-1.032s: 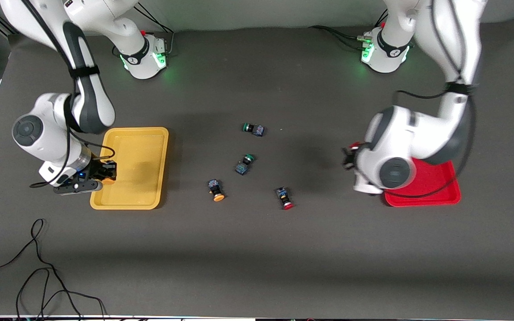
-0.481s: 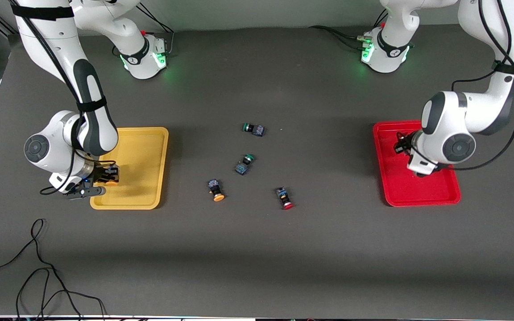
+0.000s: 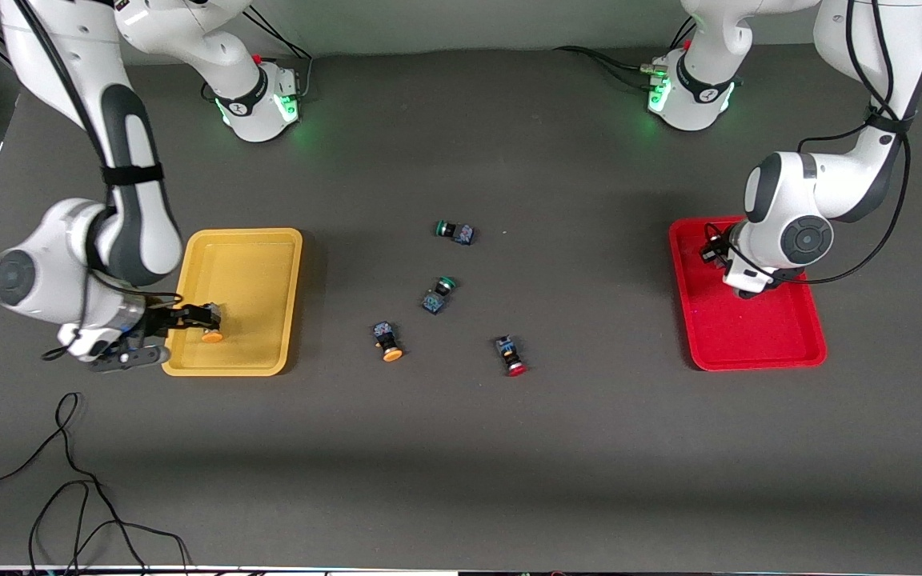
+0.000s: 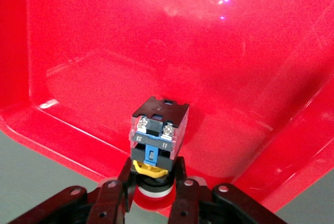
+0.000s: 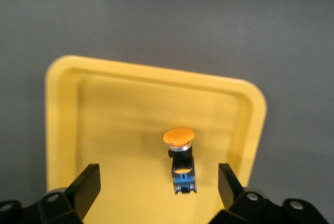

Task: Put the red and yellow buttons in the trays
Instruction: 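Set the yellow button in the yellow tray while the left gripper places red, then move the right gripper to another yellow button while the left gripper reaches red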

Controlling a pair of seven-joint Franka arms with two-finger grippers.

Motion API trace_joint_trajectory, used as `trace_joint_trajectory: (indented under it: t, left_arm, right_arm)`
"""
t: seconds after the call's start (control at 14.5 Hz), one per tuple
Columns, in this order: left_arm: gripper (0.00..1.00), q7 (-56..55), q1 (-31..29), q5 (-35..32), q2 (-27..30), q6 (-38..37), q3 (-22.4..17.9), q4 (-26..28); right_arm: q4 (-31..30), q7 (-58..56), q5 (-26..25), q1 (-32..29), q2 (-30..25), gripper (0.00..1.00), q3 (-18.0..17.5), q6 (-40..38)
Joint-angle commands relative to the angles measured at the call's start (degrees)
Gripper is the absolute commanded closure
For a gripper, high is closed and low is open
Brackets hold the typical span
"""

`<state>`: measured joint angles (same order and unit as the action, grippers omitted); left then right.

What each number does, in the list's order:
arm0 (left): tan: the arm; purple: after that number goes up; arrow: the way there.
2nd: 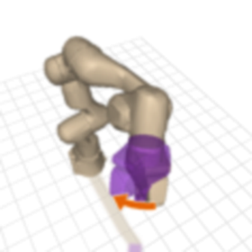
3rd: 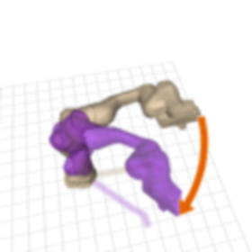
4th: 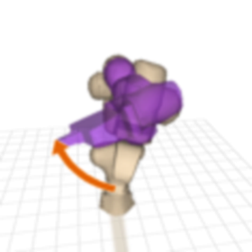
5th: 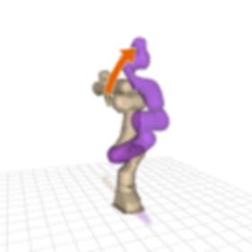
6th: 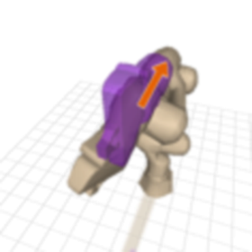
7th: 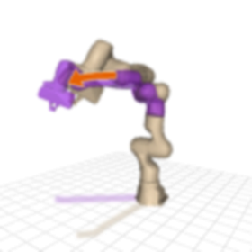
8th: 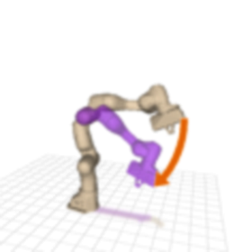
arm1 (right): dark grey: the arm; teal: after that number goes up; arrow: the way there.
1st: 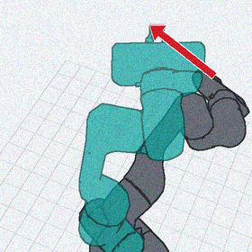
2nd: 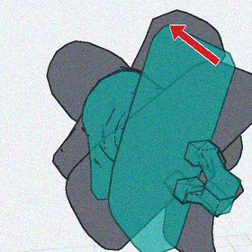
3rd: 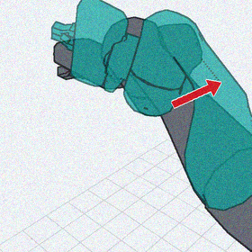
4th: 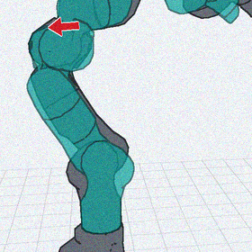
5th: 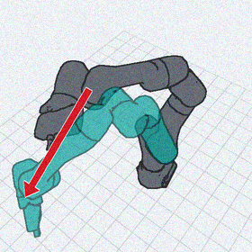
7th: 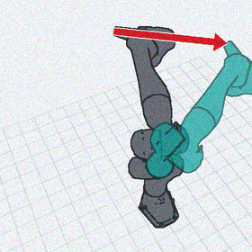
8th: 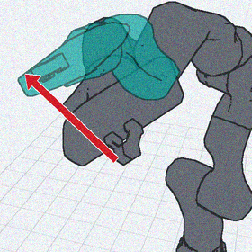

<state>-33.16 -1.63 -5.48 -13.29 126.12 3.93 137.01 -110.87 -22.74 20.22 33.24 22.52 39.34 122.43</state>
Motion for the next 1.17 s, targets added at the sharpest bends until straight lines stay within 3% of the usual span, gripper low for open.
trace_joint_trajectory:
  t: [0.0,0.28,0.55,0.76,0.89,0.96,1.1]
  left_arm:
    - [0.02,0.29,-0.57,-0.59,3.09,-8.74,0.81,-4.62]
    - [0.01,-0.50,3.03,0.29,1.08,-28.26,2.31,-22.97]
    - [0.01,-3.29,10.31,7.12,-4.80,-38.04,2.31,-40.81]
    - [0.01,-12.08,17.43,11.35,-14.45,-37.44,2.39,-53.82]
    - [0.01,-18.31,20.69,12.24,-22.71,-34.64,2.39,-62.88]
    - [0.01,-21.56,22.10,12.24,-26.23,-31.41,2.39,-65.53]
    - [0.01,-25.53,24.30,12.33,-30.72,-19.92,2.39,-65.73]
  right_arm:
    - [6.97,6.10,-3.52,0.77,-0.55,0.00,0.30,-6.49]
    - [10.49,18.12,-3.44,8.13,0.24,0.00,-0.23,-7.91]
    - [13.22,30.36,-2.38,17.62,3.13,0.00,-0.93,-6.77]
    - [14.98,30.57,3.31,19.14,7.35,0.00,-6.01,-2.74]
    - [14.72,30.47,3.33,19.75,9.54,0.00,-9.53,2.18]
    - [14.81,30.38,3.24,20.36,10.86,0.00,-10.33,4.03]
    - [13.94,29.60,3.24,21.68,12.54,0.00,-10.34,6.50]
